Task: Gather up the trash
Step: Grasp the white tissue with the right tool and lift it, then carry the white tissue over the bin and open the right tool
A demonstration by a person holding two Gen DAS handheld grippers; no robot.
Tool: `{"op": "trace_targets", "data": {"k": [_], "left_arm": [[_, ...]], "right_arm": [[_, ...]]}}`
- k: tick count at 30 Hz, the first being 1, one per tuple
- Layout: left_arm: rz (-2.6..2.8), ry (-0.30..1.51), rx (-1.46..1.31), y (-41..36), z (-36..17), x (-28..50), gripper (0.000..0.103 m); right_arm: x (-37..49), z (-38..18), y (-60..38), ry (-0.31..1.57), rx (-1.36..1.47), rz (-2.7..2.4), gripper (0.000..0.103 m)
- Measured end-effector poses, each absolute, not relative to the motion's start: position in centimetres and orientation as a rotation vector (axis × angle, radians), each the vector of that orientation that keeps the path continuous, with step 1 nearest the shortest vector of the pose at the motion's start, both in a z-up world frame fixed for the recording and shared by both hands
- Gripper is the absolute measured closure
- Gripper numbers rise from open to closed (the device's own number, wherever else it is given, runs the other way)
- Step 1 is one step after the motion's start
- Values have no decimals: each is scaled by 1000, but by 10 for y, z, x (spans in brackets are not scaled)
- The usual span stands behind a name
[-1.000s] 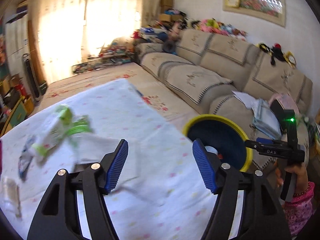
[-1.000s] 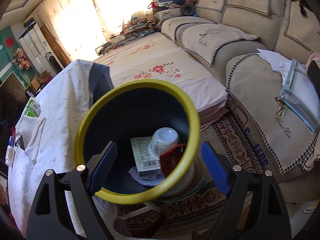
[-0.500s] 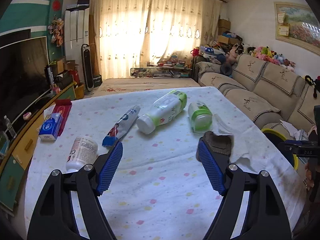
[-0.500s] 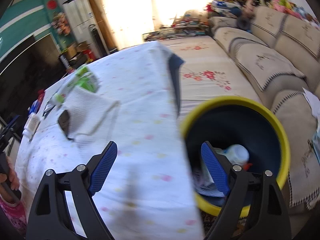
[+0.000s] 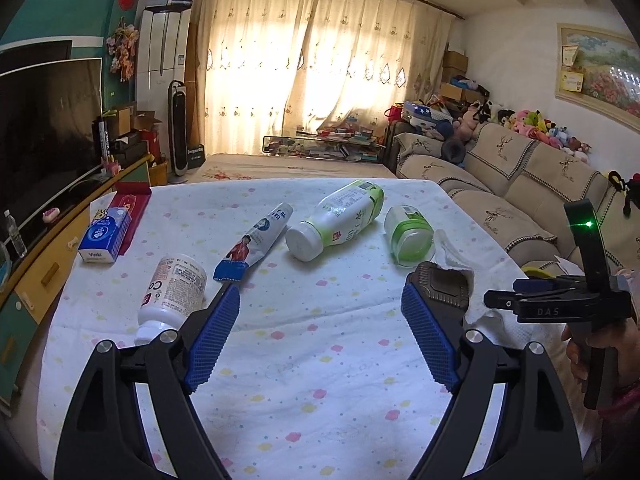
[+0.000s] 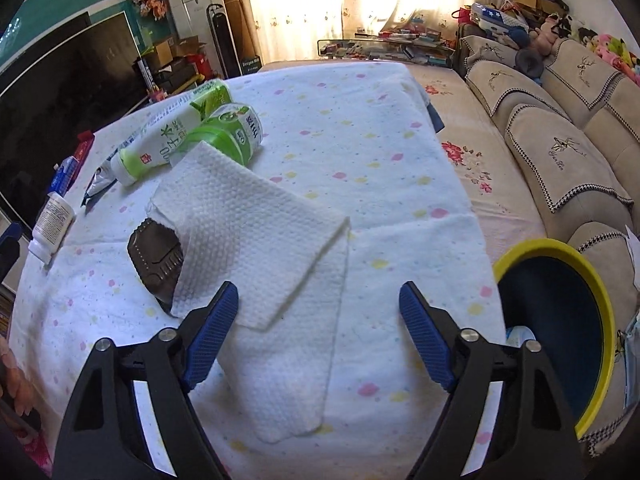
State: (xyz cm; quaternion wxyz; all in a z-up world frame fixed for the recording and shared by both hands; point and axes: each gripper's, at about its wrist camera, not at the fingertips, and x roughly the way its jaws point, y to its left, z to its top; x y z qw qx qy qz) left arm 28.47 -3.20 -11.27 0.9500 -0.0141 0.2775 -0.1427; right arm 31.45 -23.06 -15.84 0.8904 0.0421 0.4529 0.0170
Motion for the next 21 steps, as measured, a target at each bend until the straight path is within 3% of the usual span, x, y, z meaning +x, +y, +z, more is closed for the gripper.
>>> {"op": "trace_targets", "data": {"k": [4,7,9,21], "left_arm": [[-292,569,-32,-32,-114,285,21],[-292,570,-26,-34,-115,285,21],[-293,572,-22,-35,-116,285,21],[-293,579,-6,-38,-120,285,21]], "right_arm": [[319,-163,-222,946,44,16,39],[319,-161,-221,942,48,32,70],[318,-158,-220,936,49,44,97],[288,-94,-222,739,83,94,99]]}}
